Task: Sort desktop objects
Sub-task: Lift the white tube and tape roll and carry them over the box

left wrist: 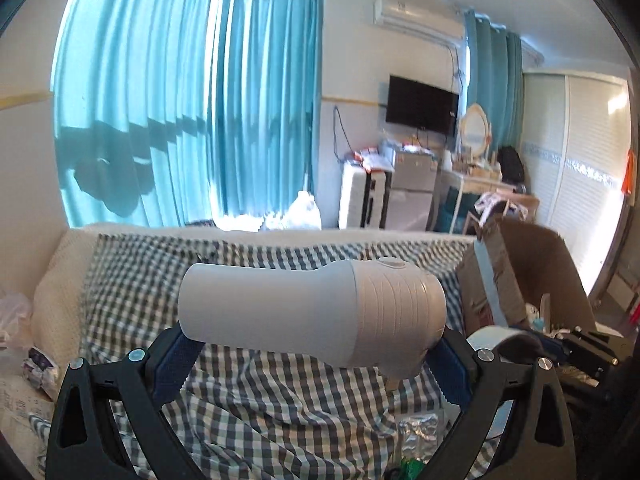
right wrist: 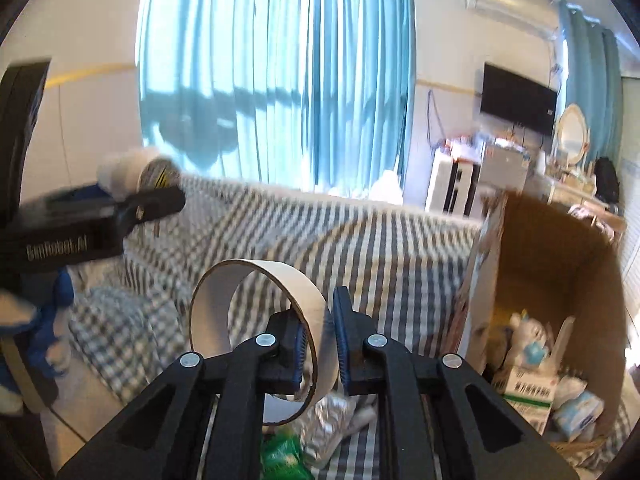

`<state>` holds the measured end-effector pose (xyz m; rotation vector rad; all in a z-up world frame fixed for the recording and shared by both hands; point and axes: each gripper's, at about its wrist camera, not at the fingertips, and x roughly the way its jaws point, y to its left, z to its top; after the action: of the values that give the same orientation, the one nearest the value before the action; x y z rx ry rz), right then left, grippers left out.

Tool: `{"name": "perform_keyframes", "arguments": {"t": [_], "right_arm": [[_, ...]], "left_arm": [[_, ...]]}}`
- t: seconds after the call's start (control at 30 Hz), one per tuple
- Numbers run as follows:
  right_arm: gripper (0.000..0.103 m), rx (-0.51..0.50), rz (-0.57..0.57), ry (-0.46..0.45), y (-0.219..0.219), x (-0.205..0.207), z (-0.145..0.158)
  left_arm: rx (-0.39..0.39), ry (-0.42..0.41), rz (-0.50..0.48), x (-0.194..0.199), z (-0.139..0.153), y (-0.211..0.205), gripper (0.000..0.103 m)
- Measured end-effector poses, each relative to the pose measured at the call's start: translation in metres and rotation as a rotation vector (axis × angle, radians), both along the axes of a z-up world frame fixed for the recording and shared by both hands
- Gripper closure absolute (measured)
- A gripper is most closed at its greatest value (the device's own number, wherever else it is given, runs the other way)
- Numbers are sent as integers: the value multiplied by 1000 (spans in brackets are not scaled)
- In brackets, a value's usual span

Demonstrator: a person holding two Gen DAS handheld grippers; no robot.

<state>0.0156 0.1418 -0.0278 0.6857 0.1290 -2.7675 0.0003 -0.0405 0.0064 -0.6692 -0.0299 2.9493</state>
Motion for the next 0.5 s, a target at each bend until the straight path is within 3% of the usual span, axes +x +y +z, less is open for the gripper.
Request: {"name": "perform_keyframes", "arguments": {"t": [0.27,0.5], "right_arm": [[90,-69,-22,167,-3,10,60],[90,-100,-27,220,-3,24,78]], "left_arm": [[34,157,77,44,47,-7,3],[65,255,107,60,60,-7,2]]}}
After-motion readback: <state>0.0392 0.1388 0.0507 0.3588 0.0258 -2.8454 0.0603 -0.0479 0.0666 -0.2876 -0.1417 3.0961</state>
